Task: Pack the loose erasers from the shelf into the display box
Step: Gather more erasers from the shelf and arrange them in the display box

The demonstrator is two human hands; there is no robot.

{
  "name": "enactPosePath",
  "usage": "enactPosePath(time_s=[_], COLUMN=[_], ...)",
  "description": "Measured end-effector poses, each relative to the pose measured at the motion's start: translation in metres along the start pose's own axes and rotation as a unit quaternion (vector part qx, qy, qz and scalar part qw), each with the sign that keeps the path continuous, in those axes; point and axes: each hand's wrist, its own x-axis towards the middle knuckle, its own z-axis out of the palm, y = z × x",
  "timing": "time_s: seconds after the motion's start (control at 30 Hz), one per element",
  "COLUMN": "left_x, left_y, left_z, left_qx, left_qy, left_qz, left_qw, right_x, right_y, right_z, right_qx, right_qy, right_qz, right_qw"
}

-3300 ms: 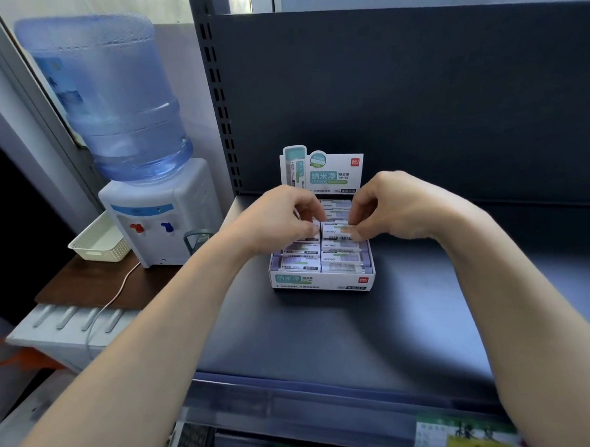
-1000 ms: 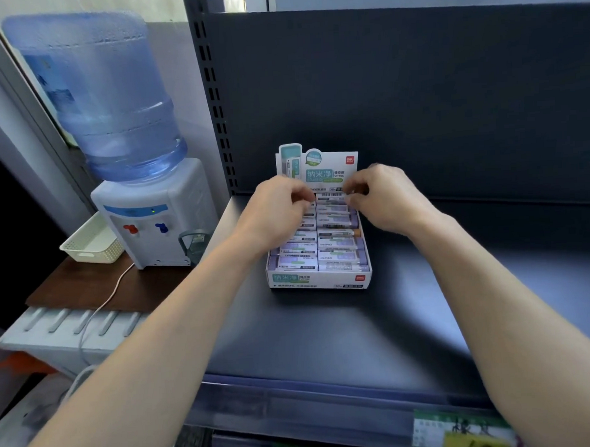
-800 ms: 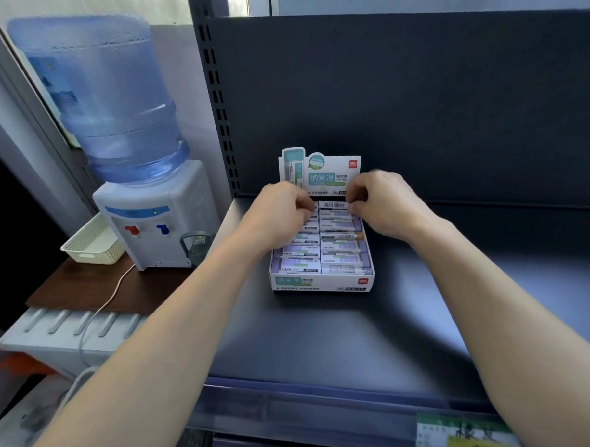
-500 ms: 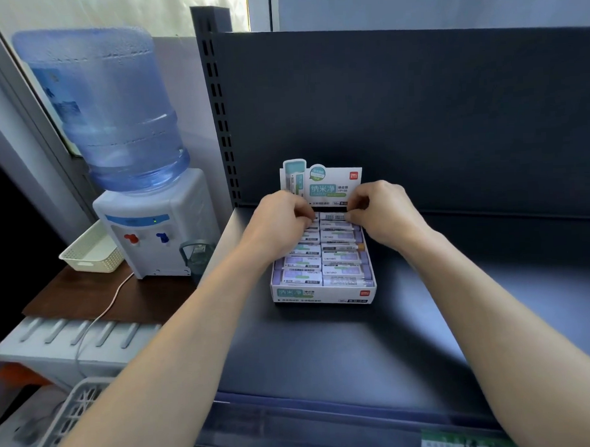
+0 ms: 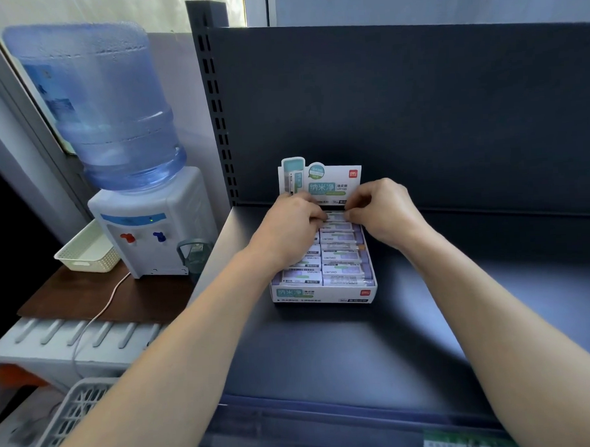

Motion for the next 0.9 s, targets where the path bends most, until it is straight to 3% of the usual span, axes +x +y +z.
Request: enactPosePath(time_s=[0.17, 0.37, 0.67, 0.9], left_x=[-0.002, -0.004, -0.007, -0.009], left_y=[-0.003, -0.008, -0.013, -0.017], left_z=[-0.004, -0.011, -0.021, -0.030], left_qx=[-0.082, -0.128, -0.130, -0.133], left_qy=[0.022, -0.008, -0.025, -0.026], left_qz=[-0.019, -0.047, -0.074, -0.097], left_qw=[0.996, 0.991, 0.988, 0.986], right_x=[0.000, -0.006, -0.013, -0.015], right_y=[0.001, -0.004, -0.011, -0.014], right_z=[-0.003, -0.013, -0.016, -0.016], right_qx=[0.011, -0.003, -0.048, -0.043], right_qy=[-0.009, -0.071, -0.155, -0.127], right_qz=[0.003, -0.017, -0.022, -0.026], right_qw=[1.000, 0.997, 0.986, 0.991])
